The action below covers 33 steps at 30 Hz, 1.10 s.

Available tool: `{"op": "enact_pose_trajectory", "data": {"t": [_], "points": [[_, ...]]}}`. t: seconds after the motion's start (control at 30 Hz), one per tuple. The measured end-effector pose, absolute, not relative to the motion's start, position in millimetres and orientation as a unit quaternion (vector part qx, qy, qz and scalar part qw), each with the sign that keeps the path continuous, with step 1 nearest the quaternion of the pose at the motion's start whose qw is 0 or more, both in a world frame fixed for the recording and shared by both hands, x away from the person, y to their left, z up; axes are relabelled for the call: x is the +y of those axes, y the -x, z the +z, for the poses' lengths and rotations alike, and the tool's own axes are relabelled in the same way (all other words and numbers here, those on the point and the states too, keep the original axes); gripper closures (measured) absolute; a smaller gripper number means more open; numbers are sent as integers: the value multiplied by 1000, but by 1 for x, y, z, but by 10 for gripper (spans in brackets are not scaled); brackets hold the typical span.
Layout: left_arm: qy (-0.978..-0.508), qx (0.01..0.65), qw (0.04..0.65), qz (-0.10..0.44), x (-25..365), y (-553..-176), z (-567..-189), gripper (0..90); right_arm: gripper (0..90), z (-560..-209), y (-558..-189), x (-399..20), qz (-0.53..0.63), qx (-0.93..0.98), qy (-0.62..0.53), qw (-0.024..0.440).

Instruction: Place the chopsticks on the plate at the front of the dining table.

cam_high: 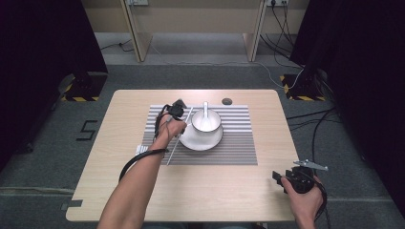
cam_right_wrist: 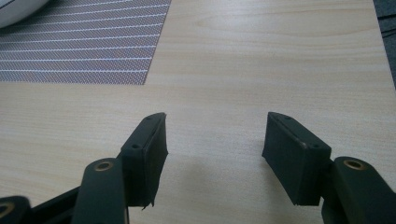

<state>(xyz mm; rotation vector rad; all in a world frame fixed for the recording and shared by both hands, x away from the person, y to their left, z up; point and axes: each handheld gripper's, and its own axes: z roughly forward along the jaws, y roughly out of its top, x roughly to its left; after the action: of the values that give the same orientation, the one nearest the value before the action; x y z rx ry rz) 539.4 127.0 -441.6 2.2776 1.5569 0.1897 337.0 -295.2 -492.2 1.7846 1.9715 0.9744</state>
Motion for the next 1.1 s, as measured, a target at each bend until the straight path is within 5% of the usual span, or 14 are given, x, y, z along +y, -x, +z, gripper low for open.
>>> {"op": "enact_pose_trajectory", "data": {"t": [1.1], "points": [[-796, 567, 189, 97, 118, -547, -454, 842, 397, -493, -338, -296, 341, 689, -621, 153]]}}
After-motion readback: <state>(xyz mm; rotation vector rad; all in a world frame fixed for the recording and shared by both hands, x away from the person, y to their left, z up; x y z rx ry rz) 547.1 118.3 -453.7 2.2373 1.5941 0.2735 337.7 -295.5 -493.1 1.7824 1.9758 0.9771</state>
